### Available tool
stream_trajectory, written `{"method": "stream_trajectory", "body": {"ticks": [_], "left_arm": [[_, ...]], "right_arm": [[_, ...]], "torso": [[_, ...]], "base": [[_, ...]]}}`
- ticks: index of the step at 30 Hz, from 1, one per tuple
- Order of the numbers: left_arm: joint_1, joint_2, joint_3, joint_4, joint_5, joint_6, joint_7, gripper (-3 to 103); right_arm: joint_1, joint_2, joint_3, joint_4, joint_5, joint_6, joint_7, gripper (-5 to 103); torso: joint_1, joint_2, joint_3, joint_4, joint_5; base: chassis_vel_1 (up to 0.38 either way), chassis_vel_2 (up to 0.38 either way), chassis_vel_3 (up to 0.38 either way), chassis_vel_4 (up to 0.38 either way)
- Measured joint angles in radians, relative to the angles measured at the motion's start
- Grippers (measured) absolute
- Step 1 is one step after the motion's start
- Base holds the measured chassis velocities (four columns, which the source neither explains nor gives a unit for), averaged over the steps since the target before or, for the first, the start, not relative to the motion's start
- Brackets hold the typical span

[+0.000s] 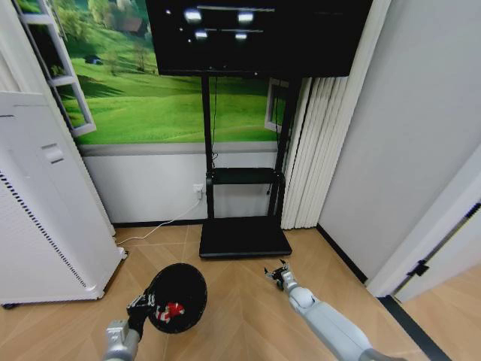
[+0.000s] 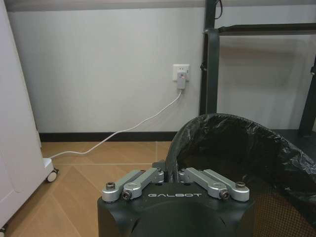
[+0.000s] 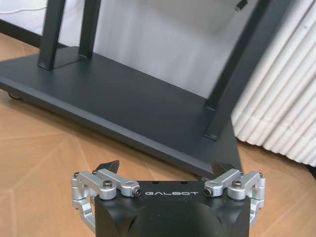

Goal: Pick up the trash bin and place the garbage on the floor into it.

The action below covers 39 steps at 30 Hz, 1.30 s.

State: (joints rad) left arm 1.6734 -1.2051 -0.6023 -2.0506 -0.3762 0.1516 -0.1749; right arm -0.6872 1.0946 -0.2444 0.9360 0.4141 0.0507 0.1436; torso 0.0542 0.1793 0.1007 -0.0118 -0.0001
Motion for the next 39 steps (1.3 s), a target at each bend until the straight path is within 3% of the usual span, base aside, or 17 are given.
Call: {"method": "stream_trajectory", "body": {"ticks": [4, 8, 11, 16, 21, 27, 30, 39], "left_arm": [[-0.002, 0.000, -0.002, 0.004, -0.001, 0.000, 0.001, 7], [-0.005, -0.002, -0.002, 0.007, -0.001, 0.000, 0.002, 7], [-0.007, -0.005, -0.002, 0.008, -0.002, 0.000, 0.003, 7], [0.001, -0.008, 0.001, 0.006, 0.001, 0.000, 0.002, 7], [0.018, -0.009, 0.003, -0.004, 0.008, 0.000, -0.002, 7], [0.028, 0.010, 0.007, -0.024, 0.004, 0.004, -0.004, 7], [0.036, 0.011, 0.009, -0.028, 0.004, 0.005, -0.004, 7], [0.049, 0.021, 0.005, -0.036, -0.012, 0.005, -0.008, 7]], "right_arm": [[0.011, 0.005, -0.021, -0.017, -0.014, 0.063, 0.000, 100], [0.019, -0.002, -0.036, -0.017, -0.052, 0.065, -0.007, 100], [0.035, -0.019, -0.080, -0.022, -0.107, 0.002, -0.007, 100], [0.076, -0.004, -0.156, -0.089, -0.128, -0.027, -0.007, 100], [0.119, 0.027, -0.252, -0.171, -0.071, -0.048, -0.030, 100], [0.137, 0.068, -0.355, -0.229, -0.008, -0.087, -0.034, 100], [0.135, 0.098, -0.372, -0.255, 0.002, -0.092, -0.033, 102], [0.136, 0.189, -0.389, -0.345, 0.026, -0.101, -0.014, 94]], "torso": [[0.000, 0.000, 0.000, -0.0001, 0.0006], [0.000, 0.000, 0.000, -0.0004, 0.0000], [0.000, 0.000, 0.000, -0.0005, 0.0000], [0.000, 0.000, 0.000, 0.0001, 0.0000], [0.000, 0.000, 0.000, 0.0008, 0.0003], [0.000, 0.000, 0.000, -0.0003, 0.0001], [0.000, 0.000, 0.000, 0.0000, -0.0003], [0.000, 0.000, 0.000, 0.0000, 0.0001]], "base": [[-0.174, -0.171, 0.160, 0.172], [-0.169, -0.161, 0.142, 0.174], [-0.027, -0.029, 0.036, 0.015], [0.048, 0.051, -0.044, -0.054], [0.021, 0.021, -0.013, -0.011], [0.000, 0.000, 0.000, 0.000], [0.000, 0.000, 0.000, 0.000], [0.000, 0.000, 0.000, 0.000]]}}
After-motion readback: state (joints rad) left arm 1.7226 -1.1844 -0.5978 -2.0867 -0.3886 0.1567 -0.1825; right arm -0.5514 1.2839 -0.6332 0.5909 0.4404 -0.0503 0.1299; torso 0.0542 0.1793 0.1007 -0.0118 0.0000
